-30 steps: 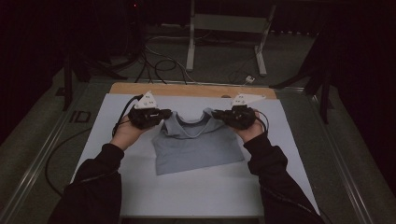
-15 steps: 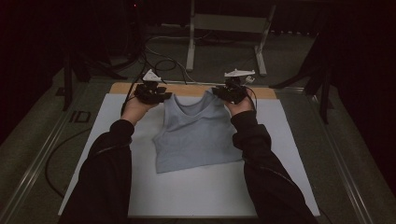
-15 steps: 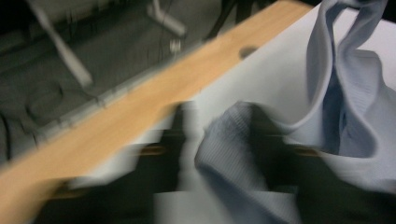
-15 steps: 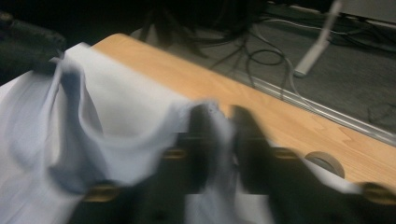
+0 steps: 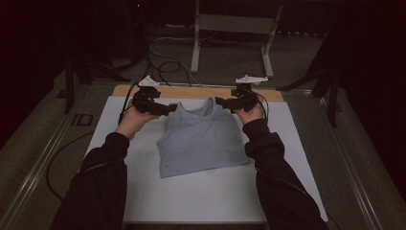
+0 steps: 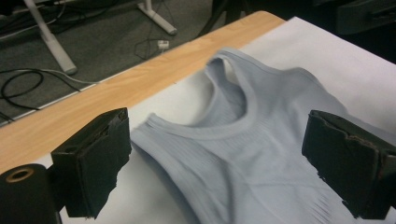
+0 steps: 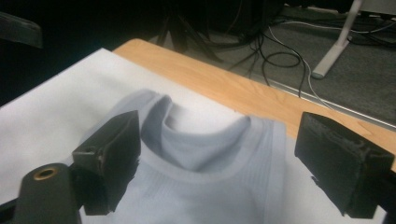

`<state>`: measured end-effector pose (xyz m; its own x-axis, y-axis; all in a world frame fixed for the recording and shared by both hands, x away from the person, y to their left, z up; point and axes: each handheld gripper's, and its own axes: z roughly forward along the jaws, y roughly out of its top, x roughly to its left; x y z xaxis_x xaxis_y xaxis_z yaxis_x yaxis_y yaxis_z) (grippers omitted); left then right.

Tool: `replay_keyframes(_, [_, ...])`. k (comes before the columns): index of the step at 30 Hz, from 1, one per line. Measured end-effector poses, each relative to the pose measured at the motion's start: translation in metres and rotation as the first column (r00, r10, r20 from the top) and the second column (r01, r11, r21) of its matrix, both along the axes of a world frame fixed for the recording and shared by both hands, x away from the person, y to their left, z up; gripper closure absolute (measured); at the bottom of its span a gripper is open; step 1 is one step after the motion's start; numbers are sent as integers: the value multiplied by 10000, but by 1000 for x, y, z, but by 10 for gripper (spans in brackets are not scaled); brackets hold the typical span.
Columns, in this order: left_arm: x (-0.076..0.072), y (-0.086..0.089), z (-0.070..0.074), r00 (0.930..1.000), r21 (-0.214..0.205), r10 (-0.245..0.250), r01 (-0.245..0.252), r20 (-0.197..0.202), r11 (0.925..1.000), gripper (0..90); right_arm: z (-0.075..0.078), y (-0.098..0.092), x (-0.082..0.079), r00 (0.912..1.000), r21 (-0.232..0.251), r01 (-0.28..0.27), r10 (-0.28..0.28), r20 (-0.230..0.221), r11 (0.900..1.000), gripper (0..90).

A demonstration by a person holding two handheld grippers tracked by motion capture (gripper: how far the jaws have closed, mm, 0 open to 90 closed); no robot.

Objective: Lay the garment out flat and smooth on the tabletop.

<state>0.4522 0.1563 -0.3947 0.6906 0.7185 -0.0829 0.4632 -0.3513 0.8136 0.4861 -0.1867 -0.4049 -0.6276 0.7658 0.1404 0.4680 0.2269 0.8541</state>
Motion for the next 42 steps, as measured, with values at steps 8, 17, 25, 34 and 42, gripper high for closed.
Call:
replay_keyframes(8, [-32, -3, -4, 9984, -238, -526, 530, 195, 9983, 89, -6, -7, -17, 9971, -267, -731, 726, -206, 9970, 143])
replay_keyframes(17, [-87, -2, -31, 9947, -248, -1024, 1022, -61, 9945, 89, -22, -27, -60, 9803, -276, -1967, 1961, -223, 9801, 143])
replay_keyframes(25, [-147, -10, -65, 9833, 1050, -1738, 1787, -548, 9783, 116, -46, -47, -103, 9705, -1077, -2300, 2197, -996, 9672, 239])
replay_keyframes(34, [-178, -11, -99, 9733, 2641, -2150, 2288, -803, 9370, 242, -87, -74, -129, 9656, -1350, -1482, 1139, -2336, 9797, 378])
replay_keyframes(42, [-172, -10, -114, 9699, 2955, -2264, 2430, -900, 9239, 389, -101, -86, -134, 9568, -1282, -1181, 783, -2800, 9847, 454])
